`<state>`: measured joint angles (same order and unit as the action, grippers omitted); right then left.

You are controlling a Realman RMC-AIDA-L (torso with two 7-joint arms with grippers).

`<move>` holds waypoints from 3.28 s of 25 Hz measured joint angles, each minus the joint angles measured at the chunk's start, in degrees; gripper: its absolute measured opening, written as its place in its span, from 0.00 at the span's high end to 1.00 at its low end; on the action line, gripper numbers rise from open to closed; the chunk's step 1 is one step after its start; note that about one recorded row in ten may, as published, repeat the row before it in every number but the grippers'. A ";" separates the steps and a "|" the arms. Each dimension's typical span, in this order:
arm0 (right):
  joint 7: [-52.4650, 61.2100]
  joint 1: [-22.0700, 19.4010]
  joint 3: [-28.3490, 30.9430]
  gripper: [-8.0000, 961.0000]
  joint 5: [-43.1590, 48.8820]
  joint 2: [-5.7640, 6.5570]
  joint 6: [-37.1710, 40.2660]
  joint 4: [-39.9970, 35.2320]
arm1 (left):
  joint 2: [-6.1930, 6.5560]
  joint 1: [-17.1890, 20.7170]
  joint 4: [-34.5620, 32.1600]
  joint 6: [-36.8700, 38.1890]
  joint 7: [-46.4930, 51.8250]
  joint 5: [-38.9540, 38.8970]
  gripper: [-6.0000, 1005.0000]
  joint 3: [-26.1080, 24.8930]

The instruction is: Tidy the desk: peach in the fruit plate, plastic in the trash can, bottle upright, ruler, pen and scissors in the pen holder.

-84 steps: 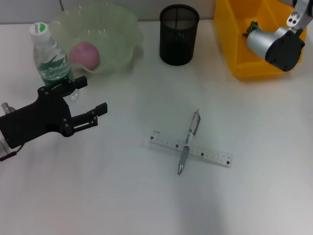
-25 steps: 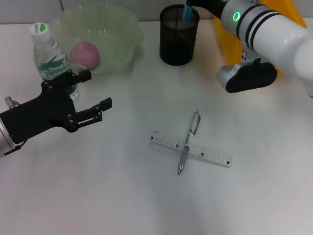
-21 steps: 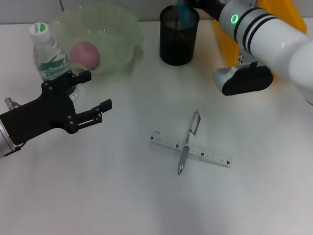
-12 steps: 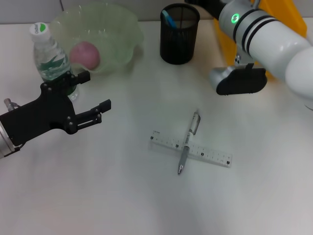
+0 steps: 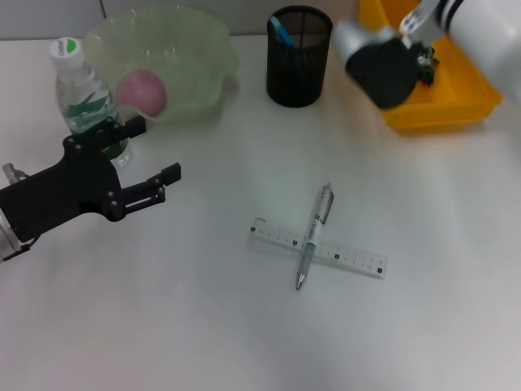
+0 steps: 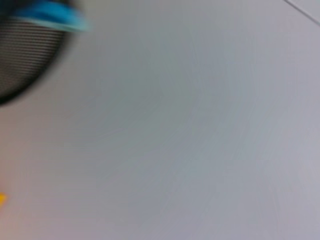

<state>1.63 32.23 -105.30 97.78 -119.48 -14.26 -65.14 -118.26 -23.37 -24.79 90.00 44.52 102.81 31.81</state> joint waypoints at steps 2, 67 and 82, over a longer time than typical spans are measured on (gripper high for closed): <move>6.96 -1.85 2.38 0.37 -0.14 0.02 1.43 -3.94 | 0.04 0.04 -0.04 0.01 0.16 -0.01 0.17 -0.06; 126.47 21.20 25.76 0.13 38.07 0.12 103.74 8.65 | 4.55 1.53 -4.11 9.34 15.77 11.14 0.17 5.12; 127.59 20.39 12.64 0.13 36.96 -0.19 94.82 8.74 | 4.58 1.61 -5.55 9.04 15.58 12.06 0.17 5.07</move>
<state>129.22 52.62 -92.66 134.74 -119.66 80.56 -56.40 -113.68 -21.76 -30.34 99.04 60.10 114.88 36.88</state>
